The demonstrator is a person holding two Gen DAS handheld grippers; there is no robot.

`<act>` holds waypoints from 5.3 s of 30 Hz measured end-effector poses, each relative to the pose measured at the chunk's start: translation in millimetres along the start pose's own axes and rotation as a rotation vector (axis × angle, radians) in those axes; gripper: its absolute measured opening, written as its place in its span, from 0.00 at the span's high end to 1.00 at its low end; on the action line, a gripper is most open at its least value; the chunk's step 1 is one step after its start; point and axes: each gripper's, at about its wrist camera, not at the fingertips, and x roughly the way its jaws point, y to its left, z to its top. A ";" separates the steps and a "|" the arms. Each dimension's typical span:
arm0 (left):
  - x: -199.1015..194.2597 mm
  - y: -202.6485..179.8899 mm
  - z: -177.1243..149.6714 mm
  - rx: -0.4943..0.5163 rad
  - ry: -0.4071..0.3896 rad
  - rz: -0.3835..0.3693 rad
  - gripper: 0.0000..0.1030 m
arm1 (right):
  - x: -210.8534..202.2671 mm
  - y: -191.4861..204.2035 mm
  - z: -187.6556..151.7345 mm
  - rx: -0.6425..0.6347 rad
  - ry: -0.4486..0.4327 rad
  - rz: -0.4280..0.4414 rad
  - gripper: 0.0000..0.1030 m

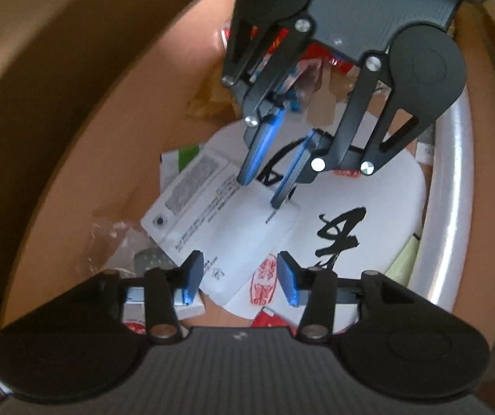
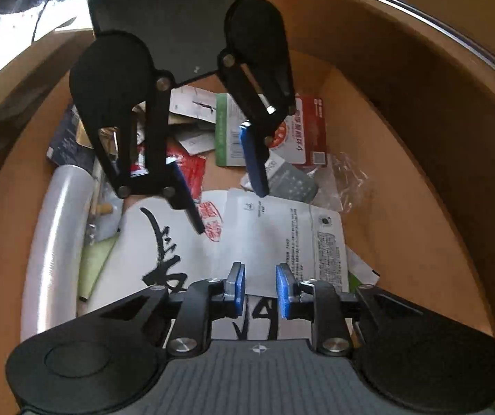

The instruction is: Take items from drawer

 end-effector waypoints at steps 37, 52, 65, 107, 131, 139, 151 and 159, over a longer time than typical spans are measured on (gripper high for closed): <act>34.9 0.8 -7.5 -0.089 0.042 0.053 0.09 | 26.4 -32.2 24.9 0.082 0.011 0.174 0.69; 39.7 1.4 -14.3 -0.311 0.007 -0.052 0.09 | 23.5 -48.6 28.1 0.106 -0.027 0.144 0.42; 22.1 -32.9 -6.6 -0.103 -0.032 -0.183 1.00 | 29.6 -55.1 20.5 0.090 -0.028 0.102 0.23; 34.2 -28.3 -8.7 -0.023 -0.084 -0.047 0.04 | 19.5 -43.5 20.0 0.051 -0.015 0.111 0.37; 15.4 -27.7 -3.3 -0.007 -0.056 -0.237 0.96 | 51.3 -54.9 -17.2 0.062 0.092 0.067 0.09; 7.6 -26.7 -5.1 0.023 -0.095 -0.250 0.94 | 60.5 -63.8 -25.8 0.198 0.050 0.108 0.00; 25.0 -12.8 7.0 -0.049 -0.074 -0.150 0.25 | 61.4 -62.9 -18.1 0.222 0.095 0.188 0.05; 28.9 -12.9 7.1 -0.021 -0.088 -0.113 0.10 | 46.0 -45.3 -3.1 0.073 0.099 0.270 0.52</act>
